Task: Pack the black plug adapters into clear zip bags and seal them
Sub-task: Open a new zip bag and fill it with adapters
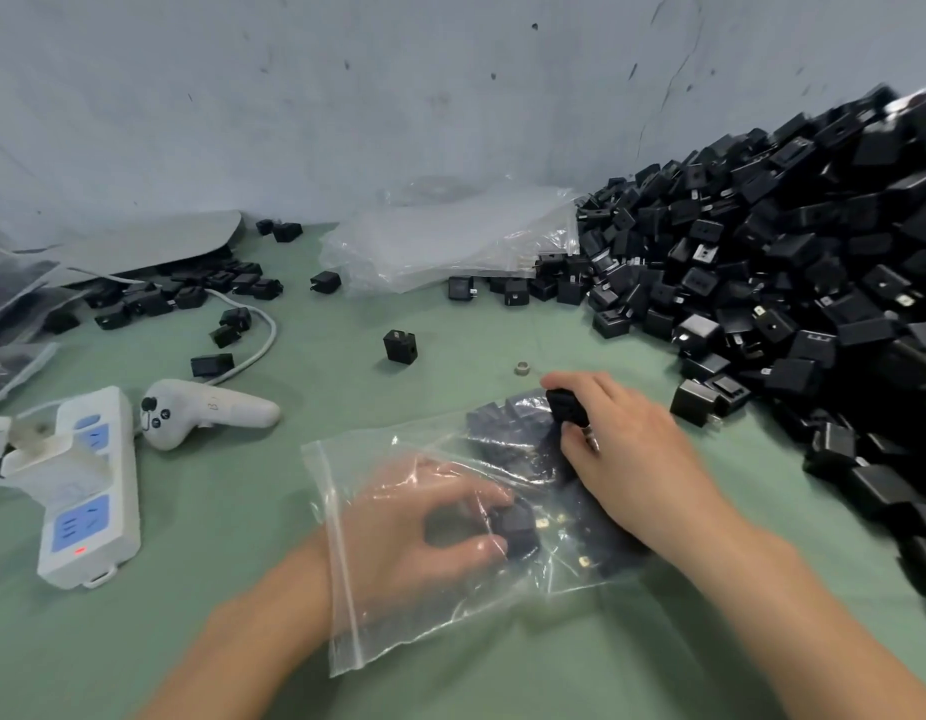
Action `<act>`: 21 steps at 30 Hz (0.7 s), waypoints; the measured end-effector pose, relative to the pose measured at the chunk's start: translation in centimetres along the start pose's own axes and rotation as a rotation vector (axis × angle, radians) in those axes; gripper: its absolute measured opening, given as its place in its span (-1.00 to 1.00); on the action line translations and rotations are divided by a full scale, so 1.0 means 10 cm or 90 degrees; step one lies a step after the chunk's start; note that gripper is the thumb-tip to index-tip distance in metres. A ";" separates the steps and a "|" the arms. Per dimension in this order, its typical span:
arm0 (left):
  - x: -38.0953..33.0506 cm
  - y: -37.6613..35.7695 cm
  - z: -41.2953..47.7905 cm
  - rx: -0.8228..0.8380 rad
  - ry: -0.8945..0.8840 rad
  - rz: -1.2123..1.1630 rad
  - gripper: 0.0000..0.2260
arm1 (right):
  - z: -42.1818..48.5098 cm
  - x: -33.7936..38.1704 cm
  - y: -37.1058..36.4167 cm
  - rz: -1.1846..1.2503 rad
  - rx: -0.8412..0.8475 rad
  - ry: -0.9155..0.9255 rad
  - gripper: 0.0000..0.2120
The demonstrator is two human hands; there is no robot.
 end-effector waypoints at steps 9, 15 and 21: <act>0.09 -0.12 0.03 -0.003 0.060 0.049 -0.71 | -0.01 -0.04 -0.03 0.005 -0.006 -0.002 -0.59; 0.12 -0.11 0.00 0.056 0.030 -0.037 -0.79 | -0.03 -0.05 -0.02 0.023 -0.004 0.006 -0.59; 0.14 -0.10 0.03 0.048 -0.038 0.022 -0.84 | -0.04 -0.05 -0.01 0.021 -0.009 0.011 -0.60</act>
Point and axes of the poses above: each hand's wrist, its own z-axis towards the middle knuckle, its own y-axis out of the back of the hand, x = y × z, the point moved 6 cm from there along z, towards the middle knuckle, and after that the axes turned 10 degrees about -x, right-handed, at the moved point
